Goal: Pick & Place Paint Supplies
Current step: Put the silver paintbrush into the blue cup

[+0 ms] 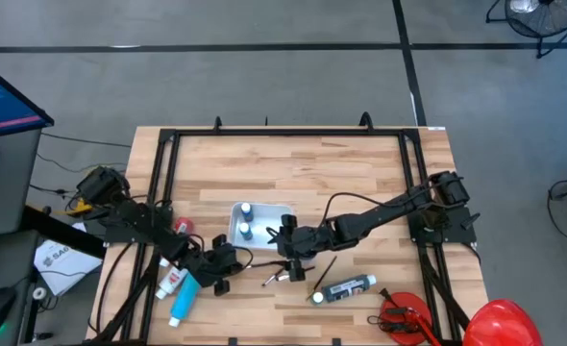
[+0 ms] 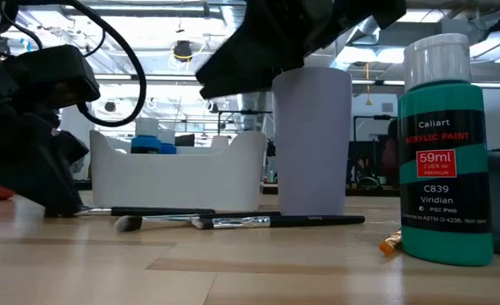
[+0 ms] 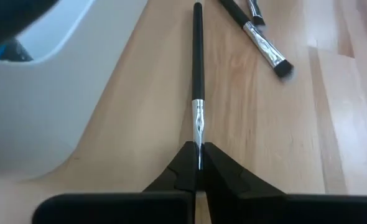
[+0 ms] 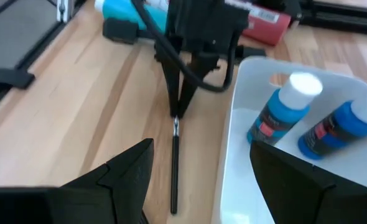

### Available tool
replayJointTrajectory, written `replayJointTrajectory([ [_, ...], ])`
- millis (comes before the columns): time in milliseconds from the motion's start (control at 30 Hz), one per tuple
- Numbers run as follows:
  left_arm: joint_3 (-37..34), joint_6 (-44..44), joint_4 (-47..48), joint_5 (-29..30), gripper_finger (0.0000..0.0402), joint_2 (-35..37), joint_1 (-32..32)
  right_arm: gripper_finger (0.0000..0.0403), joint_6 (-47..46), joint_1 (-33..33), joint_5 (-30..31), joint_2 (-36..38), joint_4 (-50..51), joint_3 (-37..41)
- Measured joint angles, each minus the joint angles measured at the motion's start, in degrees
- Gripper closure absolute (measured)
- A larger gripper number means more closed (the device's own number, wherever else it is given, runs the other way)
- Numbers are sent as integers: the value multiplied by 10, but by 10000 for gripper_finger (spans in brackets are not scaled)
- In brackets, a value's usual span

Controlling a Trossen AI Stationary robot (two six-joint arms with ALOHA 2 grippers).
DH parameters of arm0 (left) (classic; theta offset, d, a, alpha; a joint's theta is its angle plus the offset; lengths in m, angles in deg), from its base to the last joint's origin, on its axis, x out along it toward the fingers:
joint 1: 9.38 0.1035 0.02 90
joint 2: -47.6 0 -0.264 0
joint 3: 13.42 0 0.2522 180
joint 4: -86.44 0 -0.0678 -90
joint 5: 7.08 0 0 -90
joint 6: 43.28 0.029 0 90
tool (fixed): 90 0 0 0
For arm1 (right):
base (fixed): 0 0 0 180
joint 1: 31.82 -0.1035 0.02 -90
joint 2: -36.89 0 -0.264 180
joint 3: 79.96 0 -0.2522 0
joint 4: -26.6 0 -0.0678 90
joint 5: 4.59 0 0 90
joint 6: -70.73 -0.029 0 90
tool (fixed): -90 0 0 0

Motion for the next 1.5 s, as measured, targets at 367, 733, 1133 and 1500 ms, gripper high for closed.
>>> replayJointTrajectory([
  [367,-3,9,17,44,400,22,-25,143,-4,0,-5,0,1,0],
  [733,-4,12,11,79,401,27,-44,143,-25,5,-23,0,1,0],
  [1133,-4,44,4,145,401,91,-69,143,-30,5,-30,0,0,0],
  [1500,-3,61,-2,190,401,106,-77,143,-35,7,-63,0,-3,0],
])
